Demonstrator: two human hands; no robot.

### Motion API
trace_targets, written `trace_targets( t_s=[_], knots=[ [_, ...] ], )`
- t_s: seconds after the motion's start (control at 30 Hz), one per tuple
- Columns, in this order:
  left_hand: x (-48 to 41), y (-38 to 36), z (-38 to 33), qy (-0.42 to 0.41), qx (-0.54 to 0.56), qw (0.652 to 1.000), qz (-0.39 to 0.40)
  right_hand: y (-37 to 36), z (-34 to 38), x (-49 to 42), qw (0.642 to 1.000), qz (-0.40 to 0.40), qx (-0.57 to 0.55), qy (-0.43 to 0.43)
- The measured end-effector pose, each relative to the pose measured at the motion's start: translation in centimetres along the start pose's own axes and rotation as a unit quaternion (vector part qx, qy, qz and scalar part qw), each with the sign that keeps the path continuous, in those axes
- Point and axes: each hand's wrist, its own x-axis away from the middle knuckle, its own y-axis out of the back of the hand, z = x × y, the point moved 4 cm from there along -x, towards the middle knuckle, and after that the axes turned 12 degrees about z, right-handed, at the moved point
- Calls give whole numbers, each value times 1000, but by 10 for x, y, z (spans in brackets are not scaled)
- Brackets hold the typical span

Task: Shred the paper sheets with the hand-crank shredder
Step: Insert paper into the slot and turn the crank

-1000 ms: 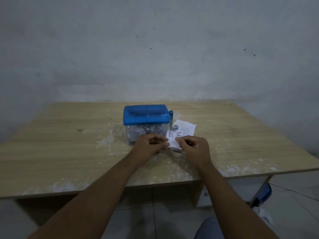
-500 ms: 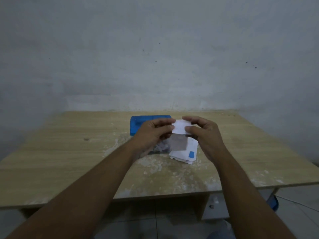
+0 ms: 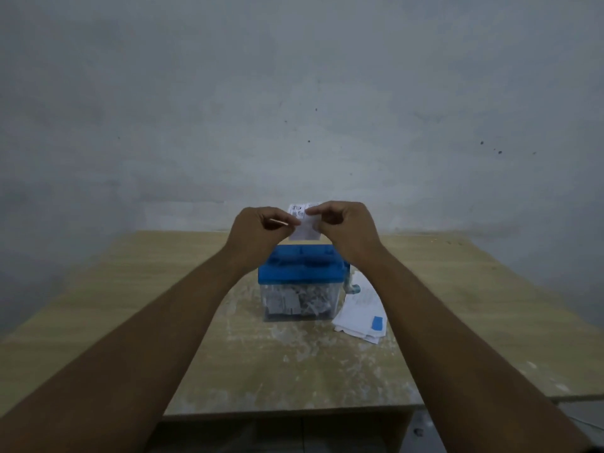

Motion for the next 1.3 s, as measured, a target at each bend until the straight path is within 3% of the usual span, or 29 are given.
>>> trace_targets(
  t_s=[0.13, 0.5, 0.67, 0.8, 0.93, 1.07, 1.3],
  knots=[
    [6, -6, 24, 39, -13, 999, 4, -20, -21, -2, 999, 14, -9, -31],
    [6, -25, 46, 42, 14, 997, 68, -31, -47, -3, 998, 42, -17, -45],
    [9, -32, 54, 47, 15, 998, 37, -32, -50, -1, 998, 52, 22, -40],
    [12, -35, 60, 55, 29, 998, 12, -21, -61, 15, 995, -15, 80, -53],
    [13, -36, 62, 55, 29, 998, 22, -12, -95, 58, 982, -100, 57, -149],
    [12, -37, 65, 58, 19, 997, 35, -26, -133, 95, 964, -28, 80, -253],
    [13, -41, 64, 61, 31, 997, 29, -24, -117, 112, 962, -85, 31, -259]
  ],
)
